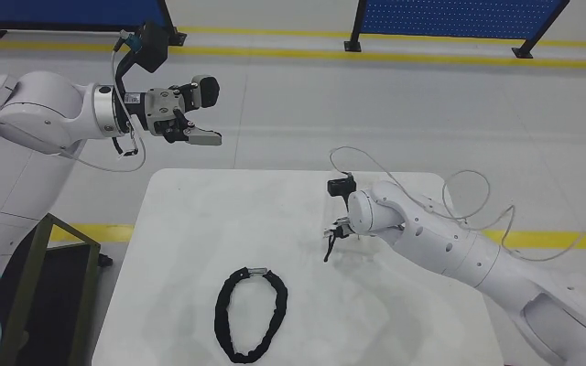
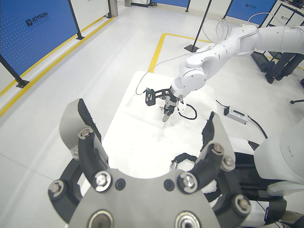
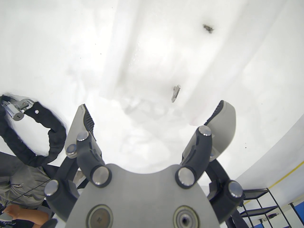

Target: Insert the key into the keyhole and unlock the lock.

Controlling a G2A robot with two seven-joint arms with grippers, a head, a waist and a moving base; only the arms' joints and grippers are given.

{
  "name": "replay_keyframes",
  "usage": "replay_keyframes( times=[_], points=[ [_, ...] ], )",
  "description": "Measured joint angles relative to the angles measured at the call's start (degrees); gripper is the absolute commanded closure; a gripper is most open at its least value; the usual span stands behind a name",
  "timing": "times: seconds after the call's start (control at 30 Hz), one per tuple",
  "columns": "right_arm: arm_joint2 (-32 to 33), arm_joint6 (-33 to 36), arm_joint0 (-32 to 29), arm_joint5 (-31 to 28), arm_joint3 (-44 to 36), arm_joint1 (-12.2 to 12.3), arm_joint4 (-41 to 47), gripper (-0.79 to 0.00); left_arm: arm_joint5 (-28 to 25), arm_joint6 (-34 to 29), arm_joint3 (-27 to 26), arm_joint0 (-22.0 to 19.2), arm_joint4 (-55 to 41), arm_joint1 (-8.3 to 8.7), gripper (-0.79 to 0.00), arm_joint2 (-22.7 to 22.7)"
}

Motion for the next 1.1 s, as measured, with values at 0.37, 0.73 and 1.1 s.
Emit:
replay_keyframes(
  times=[0.37,0.73,1.1],
  points=[
    [-2.0,-2.0,0.5,2.0,2.1,-0.8,2.0,-0.785,0.0,0.0,0.0,0.0,0.0,0.0,-0.785,0.0],
    [-2.0,-2.0,0.5,2.0,2.1,-0.8,1.9,-0.785,0.0,0.0,0.0,0.0,0.0,0.0,-0.785,0.0],
    [0.7,-5.8,-1.3,-0.2,1.5,-0.1,3.3,-0.785,0.0,0.0,0.0,0.0,0.0,0.0,-0.785,0.0]
  ],
)
